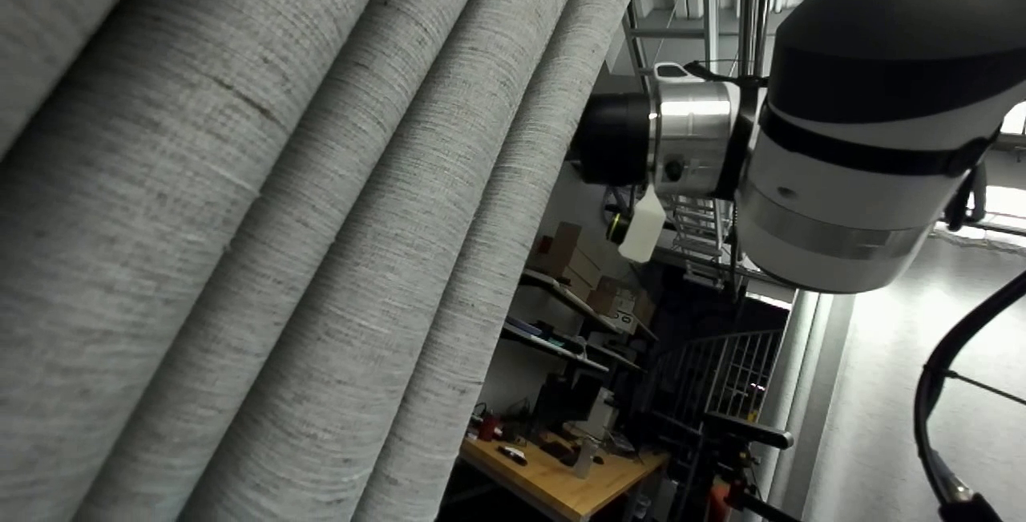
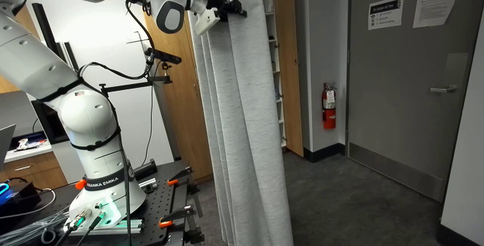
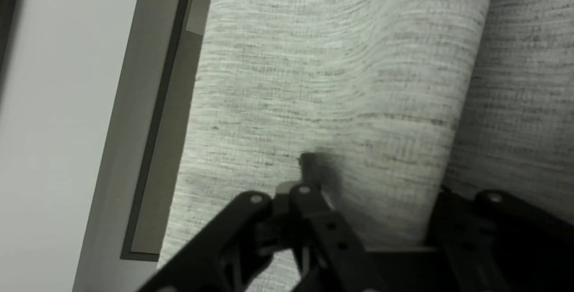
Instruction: Slide the curtain to close
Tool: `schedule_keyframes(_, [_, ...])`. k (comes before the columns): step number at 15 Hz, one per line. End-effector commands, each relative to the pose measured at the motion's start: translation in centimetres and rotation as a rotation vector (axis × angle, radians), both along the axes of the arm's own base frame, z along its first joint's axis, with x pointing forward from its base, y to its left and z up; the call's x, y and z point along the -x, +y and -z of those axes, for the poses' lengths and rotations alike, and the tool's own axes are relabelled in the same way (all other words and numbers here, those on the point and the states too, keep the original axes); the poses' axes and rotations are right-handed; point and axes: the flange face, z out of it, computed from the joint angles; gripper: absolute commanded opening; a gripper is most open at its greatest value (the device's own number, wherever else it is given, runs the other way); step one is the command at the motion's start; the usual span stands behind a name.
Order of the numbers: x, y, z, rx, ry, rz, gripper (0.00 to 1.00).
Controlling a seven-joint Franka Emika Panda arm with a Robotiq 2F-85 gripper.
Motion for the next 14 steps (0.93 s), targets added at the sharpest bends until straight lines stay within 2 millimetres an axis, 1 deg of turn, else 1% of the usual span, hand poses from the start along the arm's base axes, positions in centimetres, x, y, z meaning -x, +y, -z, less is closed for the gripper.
schedule_keyframes(1, [-0.6,-0.2,-0.6,0.003,-0.036,0.033,0.11])
schedule_keyframes(2, [-0.8,-0.5,-0.6,0.003,-0.037,0.045,0.04])
schedule_keyframes(3, [-1.0,-1.0,-0.7,-0.002,-0.034,0.055,0.0])
schedule_keyframes(6, [-1.5,-2.9,-0.9,-0.011,-0.022,0.081,0.0])
schedule_keyframes(8, [-1.7,-4.7,-1.3,-0.014,-0.018,0.098,0.0])
schedule_keyframes(10, [-1.8,-7.0,-1.9,-0.023,-0.02,0.126,0.0])
schedule_keyframes(12, [-1.9,-10.5,-2.5,-0.048,-0.021,0.171,0.0])
schedule_keyframes(14, [-2.1,-14.6,-3.0,-0.072,-0.024,0.232,0.0])
